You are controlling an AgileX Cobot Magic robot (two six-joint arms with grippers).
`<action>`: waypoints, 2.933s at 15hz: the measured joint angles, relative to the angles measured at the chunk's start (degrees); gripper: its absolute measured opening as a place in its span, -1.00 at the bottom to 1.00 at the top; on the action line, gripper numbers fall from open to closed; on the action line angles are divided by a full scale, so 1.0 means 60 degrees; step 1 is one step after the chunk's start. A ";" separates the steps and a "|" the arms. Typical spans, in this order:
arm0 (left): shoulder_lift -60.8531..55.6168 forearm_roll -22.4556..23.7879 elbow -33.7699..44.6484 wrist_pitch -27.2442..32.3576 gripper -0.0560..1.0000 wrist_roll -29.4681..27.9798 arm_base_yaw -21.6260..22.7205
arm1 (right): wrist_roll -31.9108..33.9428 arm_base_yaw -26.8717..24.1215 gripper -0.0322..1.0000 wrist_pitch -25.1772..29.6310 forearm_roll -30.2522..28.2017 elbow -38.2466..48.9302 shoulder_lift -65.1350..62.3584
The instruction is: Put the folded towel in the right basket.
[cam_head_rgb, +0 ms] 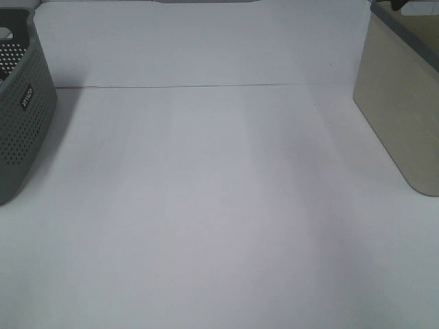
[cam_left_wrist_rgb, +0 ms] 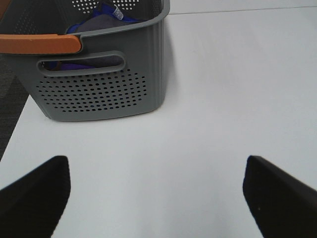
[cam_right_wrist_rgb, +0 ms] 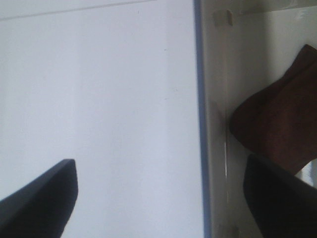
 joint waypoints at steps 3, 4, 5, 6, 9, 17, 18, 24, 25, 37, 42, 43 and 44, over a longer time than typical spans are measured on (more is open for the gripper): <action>0.0000 0.0000 0.0000 0.0000 0.77 0.0000 0.0000 | 0.0286 0.1518 0.75 0.0000 -0.1776 0.0000 0.0000; 0.0000 0.0000 0.0000 0.0000 0.77 0.0000 0.0000 | 0.0554 0.2024 0.75 0.0000 -0.2378 0.0000 -0.0019; 0.0000 0.0000 0.0000 0.0000 0.77 0.0000 0.0000 | 0.0802 0.2426 0.75 0.0000 -0.2855 0.0000 -0.0048; 0.0000 0.0000 0.0000 0.0000 0.77 0.0000 0.0000 | 0.0917 0.2664 0.75 0.0000 -0.3046 0.0000 -0.0115; 0.0000 0.0000 0.0000 0.0000 0.77 0.0000 0.0000 | 0.1108 0.2836 0.75 0.0000 -0.2941 0.0267 -0.0783; 0.0000 0.0000 0.0000 0.0000 0.77 0.0000 0.0000 | 0.1289 0.2836 0.75 -0.0010 -0.2998 0.5825 -0.5080; 0.0000 0.0000 0.0000 0.0000 0.77 0.0000 0.0000 | 0.1289 0.2836 0.75 0.0000 -0.2998 0.6608 -0.5796; 0.0000 0.0000 0.0000 0.0000 0.77 0.0000 0.0000 | 0.1289 0.2836 0.75 0.0038 -0.2998 1.1364 -1.0772; 0.0000 0.0000 0.0000 0.0000 0.77 0.0000 0.0000 | 0.1289 0.2836 0.75 0.0038 -0.2998 1.1946 -1.1717; 0.0000 0.0000 0.0000 0.0000 0.77 0.0000 0.0000 | 0.0802 0.2836 0.75 -0.1070 -0.2989 1.4381 -1.8678; 0.0000 0.0000 0.0000 0.0000 0.77 0.0000 0.0000 | 0.0840 0.2836 0.75 -0.1041 -0.2989 1.4400 -1.8688; 0.0000 0.0000 0.0000 0.0000 0.77 0.0000 0.0000 | 0.0840 0.2836 0.75 -0.1041 -0.2989 1.4400 -1.8688; 0.0000 0.0000 0.0000 0.0000 0.77 0.0000 0.0000 | 0.0840 0.2836 0.75 -0.1041 -0.2989 1.4400 -1.8688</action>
